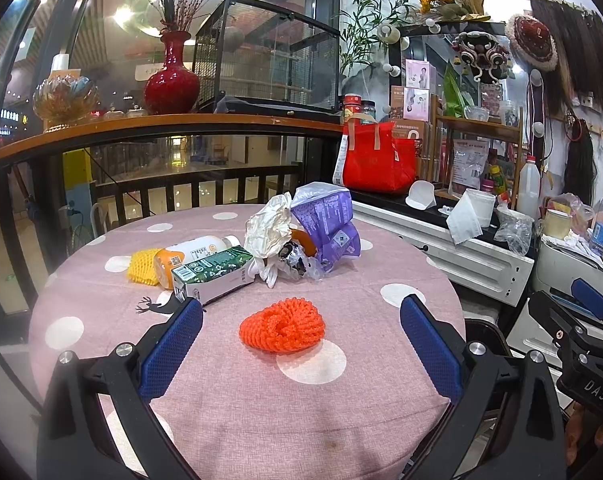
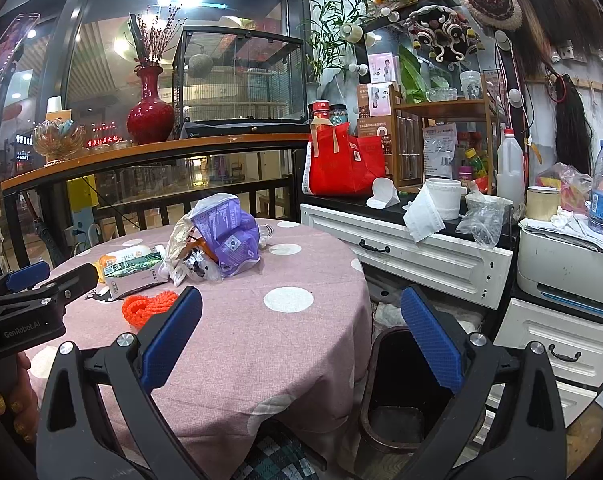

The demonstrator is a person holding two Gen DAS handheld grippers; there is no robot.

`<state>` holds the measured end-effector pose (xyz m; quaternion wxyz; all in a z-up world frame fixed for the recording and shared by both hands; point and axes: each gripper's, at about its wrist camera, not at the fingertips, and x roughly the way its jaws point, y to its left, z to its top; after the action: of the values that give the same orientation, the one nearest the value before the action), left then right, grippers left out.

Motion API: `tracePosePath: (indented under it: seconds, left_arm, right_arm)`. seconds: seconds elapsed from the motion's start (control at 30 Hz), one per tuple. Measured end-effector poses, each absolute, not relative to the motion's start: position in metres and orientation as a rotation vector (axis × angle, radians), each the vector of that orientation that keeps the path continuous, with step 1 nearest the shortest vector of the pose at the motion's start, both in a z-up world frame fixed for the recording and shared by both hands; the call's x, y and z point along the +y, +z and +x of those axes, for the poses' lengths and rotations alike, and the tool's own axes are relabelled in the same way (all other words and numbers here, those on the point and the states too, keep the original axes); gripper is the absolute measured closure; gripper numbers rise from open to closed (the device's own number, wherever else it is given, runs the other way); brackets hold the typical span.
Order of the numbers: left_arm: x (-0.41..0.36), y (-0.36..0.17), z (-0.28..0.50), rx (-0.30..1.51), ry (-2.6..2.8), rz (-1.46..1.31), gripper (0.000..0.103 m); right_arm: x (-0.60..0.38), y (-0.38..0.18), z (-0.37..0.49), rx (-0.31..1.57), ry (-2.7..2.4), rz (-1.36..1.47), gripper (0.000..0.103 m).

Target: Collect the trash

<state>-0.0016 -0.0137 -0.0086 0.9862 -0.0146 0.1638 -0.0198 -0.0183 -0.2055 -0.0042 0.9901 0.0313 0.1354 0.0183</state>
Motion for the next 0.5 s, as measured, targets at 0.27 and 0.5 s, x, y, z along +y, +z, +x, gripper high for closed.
tracePosePath:
  seconds: [0.27, 0.5]
  left_arm:
    - [-0.0133, -0.0092, -0.0018, 0.33, -0.04, -0.029, 0.006]
    - [-0.0128, -0.009, -0.0014, 0.331, -0.041, -0.028, 0.006]
  right_arm:
    - [-0.206, -0.0052, -0.0177, 0.271, 0.036, 0.064, 0.005]
    - [-0.2079, -0.011, -0.0187, 0.273, 0.037, 0.068, 0.005]
